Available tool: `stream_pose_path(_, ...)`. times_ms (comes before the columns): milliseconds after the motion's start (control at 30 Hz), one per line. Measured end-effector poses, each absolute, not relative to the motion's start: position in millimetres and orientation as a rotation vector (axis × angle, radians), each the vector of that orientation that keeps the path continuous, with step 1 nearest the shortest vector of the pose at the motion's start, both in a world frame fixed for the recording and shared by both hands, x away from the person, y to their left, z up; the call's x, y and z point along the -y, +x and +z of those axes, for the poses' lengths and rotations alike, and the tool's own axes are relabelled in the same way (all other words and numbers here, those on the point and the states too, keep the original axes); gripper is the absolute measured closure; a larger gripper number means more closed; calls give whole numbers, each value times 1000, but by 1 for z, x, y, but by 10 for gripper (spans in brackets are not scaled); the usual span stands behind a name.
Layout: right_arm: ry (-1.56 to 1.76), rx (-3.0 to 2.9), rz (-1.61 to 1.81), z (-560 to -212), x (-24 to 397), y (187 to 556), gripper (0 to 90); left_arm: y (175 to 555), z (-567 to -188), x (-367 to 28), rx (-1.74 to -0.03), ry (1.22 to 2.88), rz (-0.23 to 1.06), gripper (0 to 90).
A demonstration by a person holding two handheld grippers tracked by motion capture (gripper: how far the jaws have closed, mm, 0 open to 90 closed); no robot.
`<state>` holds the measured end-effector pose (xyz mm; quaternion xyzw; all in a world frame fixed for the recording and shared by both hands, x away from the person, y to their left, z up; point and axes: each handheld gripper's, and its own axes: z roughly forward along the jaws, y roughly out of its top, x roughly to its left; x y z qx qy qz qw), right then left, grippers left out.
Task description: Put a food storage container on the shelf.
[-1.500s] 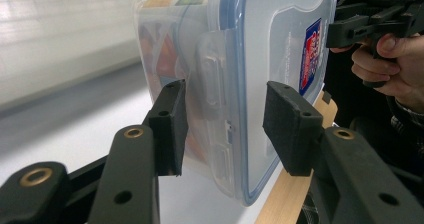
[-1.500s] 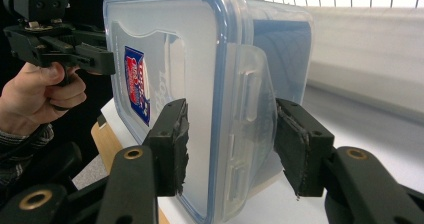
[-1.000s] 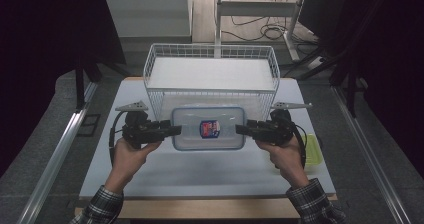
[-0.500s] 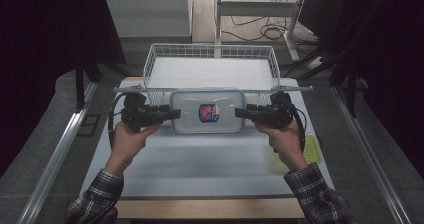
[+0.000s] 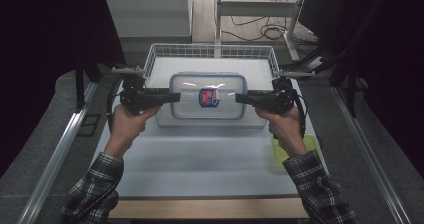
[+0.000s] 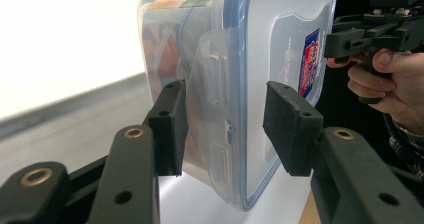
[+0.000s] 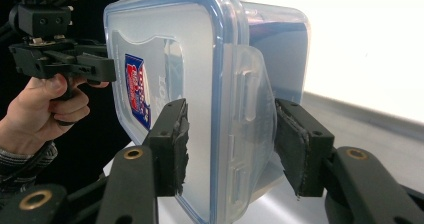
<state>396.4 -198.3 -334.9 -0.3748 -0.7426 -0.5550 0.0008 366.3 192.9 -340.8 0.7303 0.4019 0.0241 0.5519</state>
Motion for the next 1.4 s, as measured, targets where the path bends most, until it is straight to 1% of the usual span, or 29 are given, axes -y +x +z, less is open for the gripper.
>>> stream_pose_path(633,-1197,2322,-1765,-305,194,437,497,409,-315,-197,-959,1675,53,533)
stream_pose_path(1067,-1226,2280,-1779,-305,193,465,492,430,-319,-197,-990,1640,53,529)
stream_pose_path(1400,-1255,2272,-1796,-307,192,470,476,431,-320,-194,-994,1631,99,514)
